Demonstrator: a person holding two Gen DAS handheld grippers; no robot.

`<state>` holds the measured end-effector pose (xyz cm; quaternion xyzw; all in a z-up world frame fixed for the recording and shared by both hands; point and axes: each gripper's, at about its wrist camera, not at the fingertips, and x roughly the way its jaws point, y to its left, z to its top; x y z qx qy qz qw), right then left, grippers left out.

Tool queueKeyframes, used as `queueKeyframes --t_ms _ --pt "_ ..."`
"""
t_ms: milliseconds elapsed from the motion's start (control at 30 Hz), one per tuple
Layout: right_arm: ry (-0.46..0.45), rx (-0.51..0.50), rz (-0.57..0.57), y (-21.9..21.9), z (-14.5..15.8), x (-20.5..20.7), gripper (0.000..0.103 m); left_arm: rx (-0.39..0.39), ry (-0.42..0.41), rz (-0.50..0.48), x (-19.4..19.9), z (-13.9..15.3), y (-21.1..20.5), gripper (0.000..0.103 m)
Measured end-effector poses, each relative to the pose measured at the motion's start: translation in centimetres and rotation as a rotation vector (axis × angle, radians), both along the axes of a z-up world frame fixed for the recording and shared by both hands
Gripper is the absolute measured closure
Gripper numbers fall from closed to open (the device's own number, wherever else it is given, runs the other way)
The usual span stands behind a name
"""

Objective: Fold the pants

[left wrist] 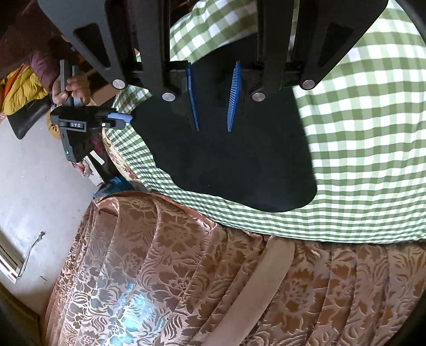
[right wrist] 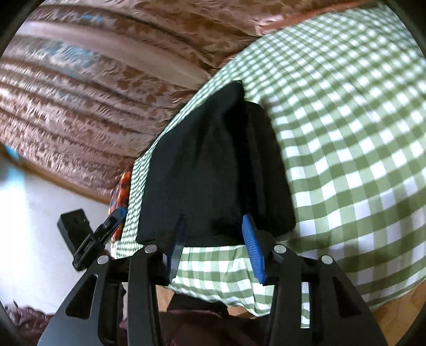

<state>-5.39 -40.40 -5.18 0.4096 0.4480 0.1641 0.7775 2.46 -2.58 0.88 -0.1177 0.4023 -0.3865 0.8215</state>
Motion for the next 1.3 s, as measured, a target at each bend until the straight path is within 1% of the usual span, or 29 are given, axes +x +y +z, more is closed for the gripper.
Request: queueKeyframes --t_ms 33,67,100,133,200,267,333,400,500,533,567,600,633,700,733,767,800,867,933,967,1000,1033,1100,1133,1167,1200,1233,1267,1300 --pt "0.01 0.01 -0.018 -0.2 -0.5 0.2 0.067 0.023 -0.006 -0.003 0.1 -0.2 -0.5 0.083" --pt "0.02 -0.001 -0.022 -0.1 -0.7 0.5 0.074 0.033 -0.004 -0.013 0.1 -0.4 -0.7 0.083" --pt "0.031 -0.026 -0.026 0.1 -0.9 0.7 0.079 0.04 -0.002 -0.023 0.0 -0.6 -0.9 0.083" --pt "0.024 -0.046 -0.027 0.2 -0.7 0.6 0.081 0.049 -0.001 -0.029 -0.2 -0.9 -1.1 0.083" --pt "0.001 -0.107 -0.023 0.5 0.1 0.2 0.092 0.052 0.007 -0.031 -0.3 -1.3 -1.1 0.083" --pt "-0.019 -0.151 -0.014 0.6 1.2 -0.5 0.097 0.035 0.013 -0.031 -0.8 -1.3 -0.8 0.083" --pt "-0.059 -0.171 -0.004 0.5 2.6 -1.4 0.097 0.024 0.012 -0.045 -1.2 -1.2 -0.6 0.083" --pt "-0.065 -0.224 0.008 0.9 3.0 -1.9 0.098 0.029 0.009 -0.071 -1.6 -1.3 -0.8 0.083" --pt "0.006 -0.306 0.024 1.4 0.5 -1.4 0.098 0.049 0.041 -0.094 -2.0 -2.4 -1.2 0.083" --pt "0.04 -0.291 0.016 1.2 -1.3 -1.2 0.098 0.057 0.061 -0.103 -2.1 -3.1 -1.4 0.083" --pt "0.046 -0.264 0.005 1.0 -1.8 -1.2 0.098 0.067 0.077 -0.106 -2.2 -3.6 -1.5 0.083" --pt "0.038 -0.24 -0.007 0.9 -1.9 -1.3 0.098 0.073 0.086 -0.101 -2.3 -4.0 -1.6 0.083" --pt "0.03 -0.239 -0.006 0.9 -1.7 -1.5 0.097 0.072 0.083 -0.092 -2.6 -4.0 -1.7 0.083" --pt "0.028 -0.242 0.007 0.6 -1.1 -1.6 0.095 0.067 0.063 -0.092 -2.7 -3.2 -1.8 0.083" --pt "0.026 -0.253 0.008 0.4 -0.6 -1.7 0.09 0.047 0.049 -0.091 -2.7 -2.6 -1.8 0.083" --pt "0.021 -0.277 -0.006 0.3 0.2 -1.7 0.071 0.033 0.04 -0.087 -2.6 -2.1 -1.8 0.083" --pt "0.009 -0.3 -0.027 0.2 1.1 -1.7 0.062 0.027 0.02 -0.086 -2.4 -1.4 -1.9 0.083" --pt "-0.053 -0.306 -0.045 0.5 3.5 -1.1 0.062 0.036 -0.022 -0.078 -2.3 -0.5 -2.4 0.083" --pt "-0.1 -0.284 -0.051 1.2 4.9 0.1 0.062 0.04 -0.048 -0.074 -2.1 0.1 -2.8 0.083" --pt "-0.116 -0.271 -0.052 1.8 5.3 1.0 0.06 0.052 -0.059 -0.072 -2.0 0.1 -3.1 0.083" --pt "-0.128 -0.254 -0.053 2.5 5.5 2.0 0.057 0.084 -0.075 -0.06 -1.9 0.1 -3.5 0.083" --pt "-0.132 -0.24 -0.054 3.4 5.5 3.6 0.052 0.101 -0.076 -0.055 -1.8 -0.1 -3.8 0.083" --pt "-0.124 -0.255 -0.074 4.9 4.8 6.5 0.05 0.125 -0.065 -0.035 -1.4 -0.5 -4.0 0.083" --pt "-0.11 -0.264 -0.098 5.0 4.2 7.4 0.049 0.149 -0.063 -0.003 -1.4 -0.9 -4.1 0.083" --pt "-0.089 -0.271 -0.126 5.0 3.4 8.4 0.049 0.163 -0.06 0.014 -1.3 -1.1 -4.1 0.08" --pt "-0.066 -0.285 -0.146 5.0 2.4 9.3 0.049 0.192 -0.047 0.049 -1.2 -1.6 -4.1 0.071" --pt "-0.047 -0.308 -0.148 5.1 1.2 10.1 0.05 0.214 -0.032 0.074 -1.3 -2.0 -4.0 0.068" --pt "-0.028 -0.318 -0.144 5.1 -0.2 10.6 0.054 0.238 -0.016 0.098 -1.3 -2.6 -4.0 0.067" --pt "-0.037 -0.318 -0.157 5.0 -1.0 10.6 0.059 0.252 -0.002 0.118 -1.5 -3.3 -4.0 0.067"
